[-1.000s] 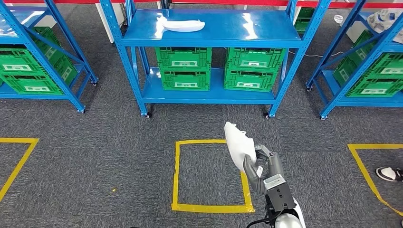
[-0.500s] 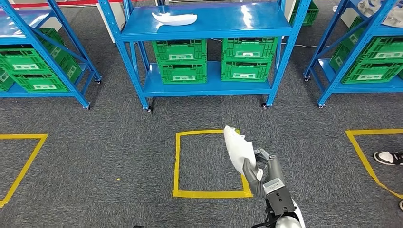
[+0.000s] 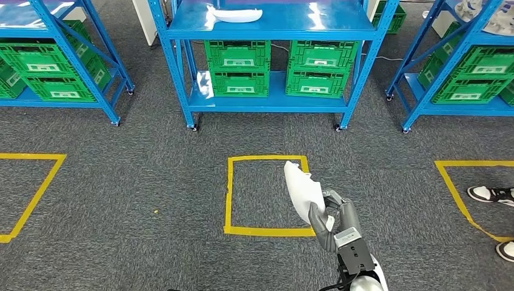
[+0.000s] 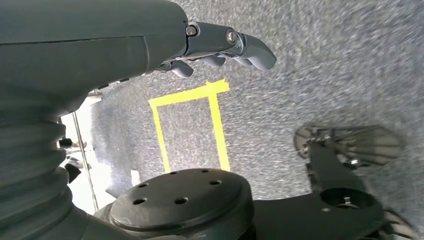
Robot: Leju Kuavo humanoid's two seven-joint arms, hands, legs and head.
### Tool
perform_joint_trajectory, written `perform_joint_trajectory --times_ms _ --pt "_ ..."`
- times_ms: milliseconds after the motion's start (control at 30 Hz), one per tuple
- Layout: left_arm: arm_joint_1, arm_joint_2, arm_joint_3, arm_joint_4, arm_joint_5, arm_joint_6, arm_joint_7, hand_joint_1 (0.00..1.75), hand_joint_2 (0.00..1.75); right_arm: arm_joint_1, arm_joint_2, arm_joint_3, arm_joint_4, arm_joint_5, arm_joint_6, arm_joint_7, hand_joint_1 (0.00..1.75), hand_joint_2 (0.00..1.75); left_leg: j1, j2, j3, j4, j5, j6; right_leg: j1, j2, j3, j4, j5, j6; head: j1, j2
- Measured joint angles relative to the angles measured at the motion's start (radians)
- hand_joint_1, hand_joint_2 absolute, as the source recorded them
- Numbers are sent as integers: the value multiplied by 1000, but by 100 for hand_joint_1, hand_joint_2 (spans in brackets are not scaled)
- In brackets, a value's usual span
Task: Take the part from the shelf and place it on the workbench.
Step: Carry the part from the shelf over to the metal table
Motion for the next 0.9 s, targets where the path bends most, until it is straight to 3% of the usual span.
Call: perform_joint_trajectory --times_ms 33,100,167,233,300,367,433,467,500,533,567,600,667,700,733,800,833,900 --pt "0 -1 0 0 2 1 0 0 175 0 0 0 1 -3 -3 1 175 175 1 1 -20 7 10 -2 -1 0 21 -1 21 1 0 0" --pt "0 -2 0 0 6 3 -1 0 175 -1 0 -2 2 -7 -9 3 175 175 3 1 -57 25 26 -10 -3 0 111 -98 61 1 0 0" --pt "0 -3 0 0 11 5 -3 0 175 -3 2 -2 2 -11 -9 5 175 175 2 1 -82 40 41 -22 0 3 199 -228 49 -8 -1 0" --pt "1 -4 0 0 19 7 -8 0 175 -4 3 -3 1 -15 -4 8 175 175 1 -1 -90 42 56 -34 7 8 221 -278 31 -25 -3 0" --pt "6 -4 1 0 28 8 -16 0 175 -4 4 -5 2 -17 2 10 175 175 5 -2 -97 40 60 -47 6 7 206 -279 44 -43 -3 0" --pt "11 -5 2 0 35 6 -29 0 175 -3 4 -5 2 -17 5 10 175 175 7 -4 -119 86 3 -58 3 4 188 -283 65 -61 -5 0" --pt "13 -6 4 0 38 0 -40 0 175 -1 5 -5 2 -18 6 9 175 175 8 -6 -151 205 -95 -65 5 4 165 -283 85 -67 -8 0" --pt "13 -6 5 0 38 -2 -42 0 175 1 5 -5 2 -19 7 8 175 175 8 -7 -163 267 -126 -67 6 5 153 -282 95 -67 -8 0" --pt "13 -6 6 0 38 -3 -44 0 175 3 5 -5 2 -21 9 8 175 175 8 -7 -163 311 -136 -67 7 8 140 -282 105 -66 -8 0" --pt "13 -6 6 -1 37 -3 -45 0 175 6 5 -6 2 -24 13 7 175 175 7 -7 -149 324 -126 -65 9 12 129 -281 115 -65 -8 0" --pt "13 -6 6 -1 35 -4 -45 0 175 8 5 -6 2 -28 19 6 175 175 7 -11 -114 296 -103 -60 10 18 119 -280 124 -63 -8 0" --pt "14 -6 6 -1 32 -4 -45 0 175 9 5 -6 2 -32 25 6 175 175 6 -23 -61 232 -81 -53 11 25 110 -280 133 -61 -8 0" --pt "16 -5 6 0 27 -4 -44 0 175 9 6 -8 1 -37 34 5 175 175 4 -58 48 80 -72 -38 12 39 96 -278 150 -53 -8 0" --pt "17 -5 5 0 25 -4 -45 0 175 8 6 -9 1 -38 36 5 175 175 2 -70 78 31 -78 -34 11 45 91 -278 158 -48 -8 0" --pt "18 -6 5 0 23 -4 -45 0 175 9 6 -9 1 -38 38 5 175 175 0 -71 89 8 -85 -31 10 52 87 -279 166 -41 -7 0" --pt "18 -9 5 0 21 -5 -44 0 175 11 6 -10 1 -35 39 5 175 175 1 -51 85 -4 -78 -23 9 66 82 -279 176 -29 -8 0" --pt "18 -10 5 0 21 -6 -43 0 175 12 6 -11 1 -33 40 4 175 175 4 -40 84 -7 -72 -16 10 62 75 -268 168 -25 -6 0" --pt "19 -13 5 1 21 -7 -42 0 175 13 5 -13 1 -28 40 2 175 175 9 -15 77 -11 -59 -4 8 37 37 -186 111 -17 -1 0"
